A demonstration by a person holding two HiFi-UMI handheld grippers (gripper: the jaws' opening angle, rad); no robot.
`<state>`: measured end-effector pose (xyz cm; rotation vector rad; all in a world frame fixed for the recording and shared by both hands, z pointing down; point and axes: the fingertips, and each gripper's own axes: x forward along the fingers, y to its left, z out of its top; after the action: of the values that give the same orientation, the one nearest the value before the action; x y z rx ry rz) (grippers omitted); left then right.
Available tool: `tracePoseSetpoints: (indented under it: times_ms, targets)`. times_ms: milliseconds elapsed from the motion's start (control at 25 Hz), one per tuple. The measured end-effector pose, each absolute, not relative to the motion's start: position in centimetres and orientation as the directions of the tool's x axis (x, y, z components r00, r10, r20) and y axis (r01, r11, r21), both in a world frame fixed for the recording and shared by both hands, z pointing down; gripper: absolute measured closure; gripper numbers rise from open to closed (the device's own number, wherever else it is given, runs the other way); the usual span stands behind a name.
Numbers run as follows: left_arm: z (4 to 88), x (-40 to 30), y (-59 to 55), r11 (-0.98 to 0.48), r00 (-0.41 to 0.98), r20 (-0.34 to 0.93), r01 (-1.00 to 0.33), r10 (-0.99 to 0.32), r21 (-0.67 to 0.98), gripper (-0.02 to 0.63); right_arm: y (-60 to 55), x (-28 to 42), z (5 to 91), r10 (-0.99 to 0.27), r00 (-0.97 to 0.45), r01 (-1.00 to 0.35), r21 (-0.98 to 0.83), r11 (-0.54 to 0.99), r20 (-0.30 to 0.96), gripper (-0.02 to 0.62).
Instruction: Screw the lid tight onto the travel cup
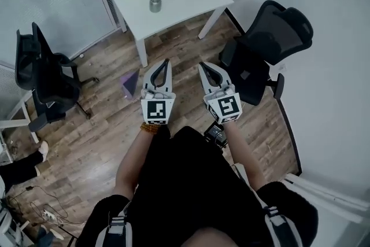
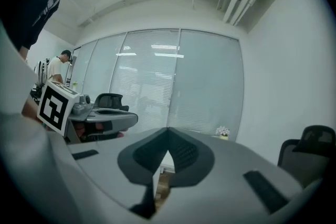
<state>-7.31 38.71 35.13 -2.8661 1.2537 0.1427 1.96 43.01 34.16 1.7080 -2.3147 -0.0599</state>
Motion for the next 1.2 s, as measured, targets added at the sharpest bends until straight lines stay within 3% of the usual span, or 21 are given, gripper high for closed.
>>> tracePoseSetpoints:
  times_ms: [400,760,1000,1200]
  targets:
    - [39.6,-6.5,30.5,-0.632,0.63,0.065,-0.775,-0.774,-0.009,0.604,32.7,4.8,37.3,-0.889,-0.39,-0.903,0.09,0.42,0.241,0.598]
    - [43.5,-1.0,19.6,-0.554,0.533,0.197,-0.829,-0.823,-0.073,0.604,18.5,12.1,39.1,-0.825,-0.513,-0.847,0.014,0.531,0.235,0.597]
    - [46.5,1.6,14.8,-0.492,0.452,0.282,-0.866,-0.847,-0.089,0.604,10.5,15.0,40.0,-0.719,-0.645,-0.742,0.013,0.67,0.258,0.597]
    - [48.6,1.1,11.3,-0.472,0.419,0.321,-0.875,-0.849,-0.105,0.604,5.2,13.4,41.3,-0.61,-0.728,-0.634,0.033,0.773,0.313,0.597]
